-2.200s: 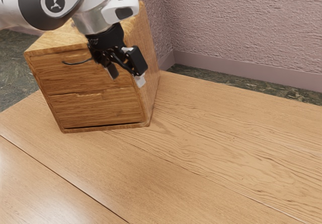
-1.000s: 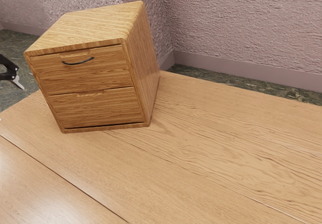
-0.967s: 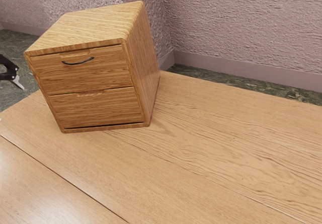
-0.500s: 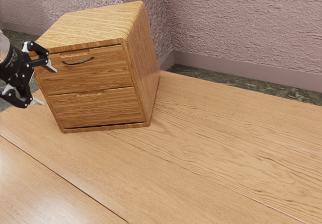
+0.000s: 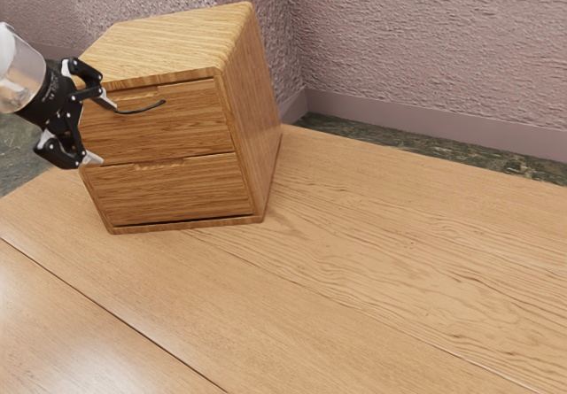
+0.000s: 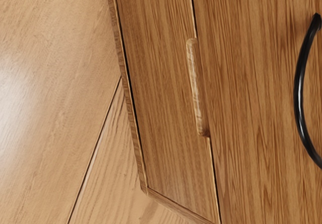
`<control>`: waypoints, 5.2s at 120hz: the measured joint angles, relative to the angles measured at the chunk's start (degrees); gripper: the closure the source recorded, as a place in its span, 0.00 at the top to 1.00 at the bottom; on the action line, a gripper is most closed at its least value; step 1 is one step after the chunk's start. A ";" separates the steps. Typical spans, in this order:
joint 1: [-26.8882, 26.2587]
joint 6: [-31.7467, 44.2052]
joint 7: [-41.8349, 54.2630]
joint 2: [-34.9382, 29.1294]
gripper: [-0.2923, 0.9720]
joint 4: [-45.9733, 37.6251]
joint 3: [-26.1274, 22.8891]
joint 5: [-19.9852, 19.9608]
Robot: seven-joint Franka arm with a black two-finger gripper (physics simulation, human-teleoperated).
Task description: Pull the drawer handle with one arm to open the drawer
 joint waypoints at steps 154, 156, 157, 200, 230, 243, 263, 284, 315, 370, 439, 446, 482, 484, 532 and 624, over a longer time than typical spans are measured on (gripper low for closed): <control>-0.01 3.89 -2.63 12.62 0.75 8.84 2.01 -0.07; 0.00 4.01 -2.62 12.73 0.75 8.93 2.02 -0.09; 0.00 4.06 -2.62 12.79 0.75 8.98 2.02 -0.10; 0.17 5.17 -2.50 15.56 0.75 11.16 2.11 -0.16; 0.29 5.33 -2.46 16.88 0.75 11.08 3.08 -0.36; 0.08 5.36 -2.46 16.98 0.75 10.76 3.08 -0.40; -0.17 5.38 -2.47 16.68 0.75 9.50 3.17 -0.41; -0.64 5.33 -2.49 13.70 0.75 6.26 3.40 -0.32; -1.16 5.22 -2.55 5.46 0.75 -1.52 3.48 -0.27; -0.86 5.32 -2.58 -2.14 0.75 -7.19 2.24 -0.35; -0.51 6.43 -2.47 4.98 0.75 -1.93 2.06 -0.26; -0.45 6.44 -2.47 5.60 0.75 -1.37 2.10 -0.26; -0.73 6.44 -2.47 6.04 0.75 -2.23 2.19 -0.37; -0.74 6.44 -2.47 5.95 0.75 -2.42 2.20 -0.38; -1.34 6.11 -2.58 -1.12 0.75 -9.45 2.20 -0.49; -1.59 3.25 -2.70 -22.02 0.75 -25.96 2.24 -0.32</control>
